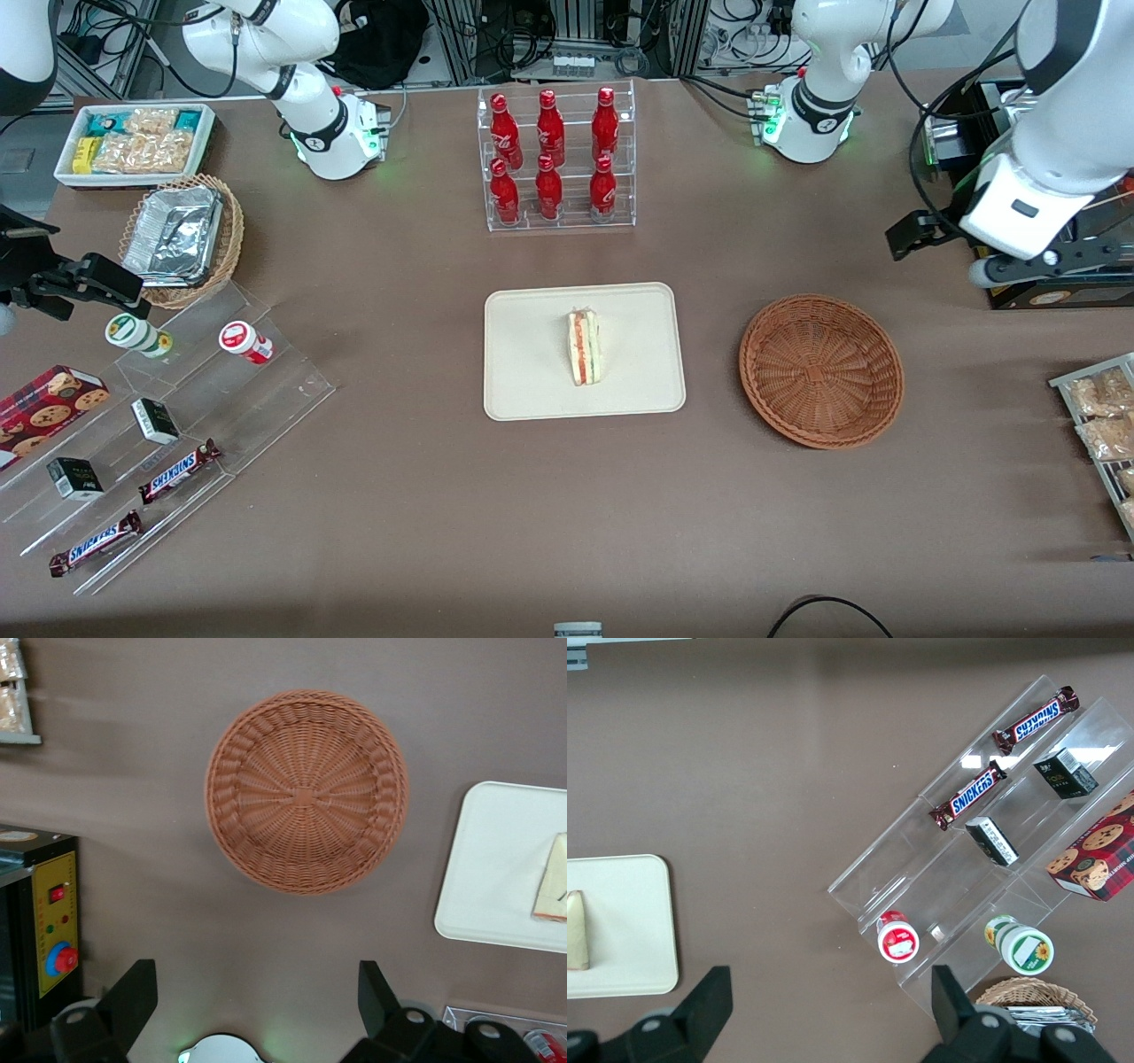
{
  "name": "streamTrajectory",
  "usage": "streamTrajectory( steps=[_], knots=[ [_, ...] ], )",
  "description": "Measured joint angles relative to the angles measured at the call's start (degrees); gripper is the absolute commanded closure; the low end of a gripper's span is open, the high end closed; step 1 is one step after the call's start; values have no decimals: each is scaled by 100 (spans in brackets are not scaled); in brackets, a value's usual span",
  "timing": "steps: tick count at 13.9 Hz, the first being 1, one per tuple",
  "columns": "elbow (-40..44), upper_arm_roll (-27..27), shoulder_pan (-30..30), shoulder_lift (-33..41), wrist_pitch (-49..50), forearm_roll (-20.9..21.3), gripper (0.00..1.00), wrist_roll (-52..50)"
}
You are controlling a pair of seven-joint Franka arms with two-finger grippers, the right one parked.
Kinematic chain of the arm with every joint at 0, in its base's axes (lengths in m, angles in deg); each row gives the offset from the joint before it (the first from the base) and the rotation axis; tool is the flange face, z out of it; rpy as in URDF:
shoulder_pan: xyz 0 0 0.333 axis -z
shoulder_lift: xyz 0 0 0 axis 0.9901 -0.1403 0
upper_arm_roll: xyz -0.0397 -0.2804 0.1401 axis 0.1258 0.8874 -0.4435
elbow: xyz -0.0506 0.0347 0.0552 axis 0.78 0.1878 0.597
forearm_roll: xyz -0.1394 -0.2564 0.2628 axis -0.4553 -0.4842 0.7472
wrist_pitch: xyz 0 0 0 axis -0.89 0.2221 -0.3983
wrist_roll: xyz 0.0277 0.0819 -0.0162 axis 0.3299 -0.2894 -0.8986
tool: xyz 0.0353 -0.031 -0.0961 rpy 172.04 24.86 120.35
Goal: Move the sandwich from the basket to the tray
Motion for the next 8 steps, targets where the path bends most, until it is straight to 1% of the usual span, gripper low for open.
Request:
streamTrajectory(
  steps=[3, 6, 8],
  knots=[
    [134, -250, -34, 2, 37, -1, 0, 363],
    [274, -255, -141, -2, 51, 0, 0, 524],
    [313, -249, -151, -10, 55, -1, 0, 1065]
  ],
)
